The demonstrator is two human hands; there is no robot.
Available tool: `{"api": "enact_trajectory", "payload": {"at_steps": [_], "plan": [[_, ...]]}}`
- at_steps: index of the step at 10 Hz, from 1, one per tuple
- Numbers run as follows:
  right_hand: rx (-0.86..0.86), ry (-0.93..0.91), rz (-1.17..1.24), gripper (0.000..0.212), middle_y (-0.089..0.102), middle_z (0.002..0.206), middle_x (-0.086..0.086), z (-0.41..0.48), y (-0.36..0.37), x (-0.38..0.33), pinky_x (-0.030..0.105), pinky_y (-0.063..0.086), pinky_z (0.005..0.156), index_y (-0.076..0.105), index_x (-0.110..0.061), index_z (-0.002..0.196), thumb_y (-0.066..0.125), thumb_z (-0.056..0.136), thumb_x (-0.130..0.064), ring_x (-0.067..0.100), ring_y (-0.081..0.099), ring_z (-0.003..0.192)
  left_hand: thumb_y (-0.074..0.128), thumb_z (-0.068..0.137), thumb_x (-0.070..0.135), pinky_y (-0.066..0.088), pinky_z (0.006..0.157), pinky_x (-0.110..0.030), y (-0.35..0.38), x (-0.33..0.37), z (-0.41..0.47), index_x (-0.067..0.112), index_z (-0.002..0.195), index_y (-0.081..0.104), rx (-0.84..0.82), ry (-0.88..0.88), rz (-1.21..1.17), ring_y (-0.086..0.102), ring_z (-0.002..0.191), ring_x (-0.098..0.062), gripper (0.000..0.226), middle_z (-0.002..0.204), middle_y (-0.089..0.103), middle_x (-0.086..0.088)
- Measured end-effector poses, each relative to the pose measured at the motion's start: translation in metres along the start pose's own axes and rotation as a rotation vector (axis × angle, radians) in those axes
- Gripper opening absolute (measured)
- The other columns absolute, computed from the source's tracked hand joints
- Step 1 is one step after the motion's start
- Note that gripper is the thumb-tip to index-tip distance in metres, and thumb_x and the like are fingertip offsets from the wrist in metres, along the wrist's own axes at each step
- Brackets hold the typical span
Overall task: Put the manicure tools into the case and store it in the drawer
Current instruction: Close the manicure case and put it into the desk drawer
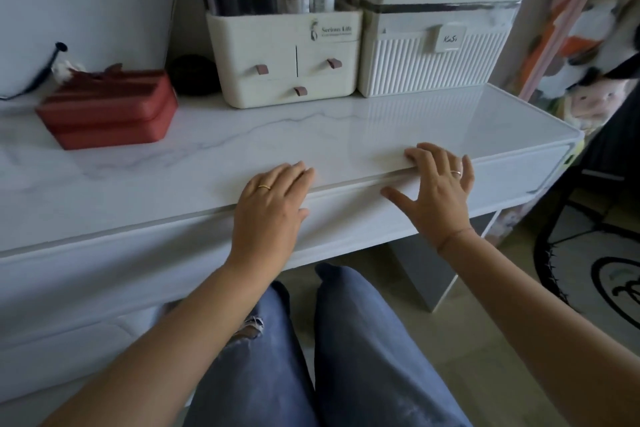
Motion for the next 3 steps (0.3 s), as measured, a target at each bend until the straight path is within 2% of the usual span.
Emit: {"api": "enact_trajectory", "payload": {"at_steps": [2,3], "plan": [[-0.048,-0.013,-0.005,0.068,0.048,0.134,0.004,-0.005,-0.001,-0.001,0.055,0.012,0.112,0.049,-0.019,0.123,0.043,0.074,-0.066,0.026,0.039,0.129,0.064,0.077,0.019,0.036,0.097,-0.037,0.009,0.003,-0.011,0.019,0.13,0.051,0.022,-0.047,0.022,0.054,0.119,-0.021,0.056,0.135,0.055,0.001],[-0.054,0.014,0.088,0.073,0.054,0.129,0.0,-0.007,-0.01,0.0,0.054,0.021,0.109,0.049,-0.029,0.121,0.03,0.072,-0.08,0.018,0.043,0.123,0.039,0.091,0.014,0.039,0.093,-0.034,0.016,0.008,-0.023,0.022,0.125,0.053,0.149,0.021,-0.076,0.054,0.116,-0.014,0.038,0.127,0.061,0.003]]}}
Point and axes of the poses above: each hand's wrist, its own z-axis towards the middle knuckle, its own y-axis out of the palm, x = y × z, the point moved 3 cm from there along z, towards the middle knuckle
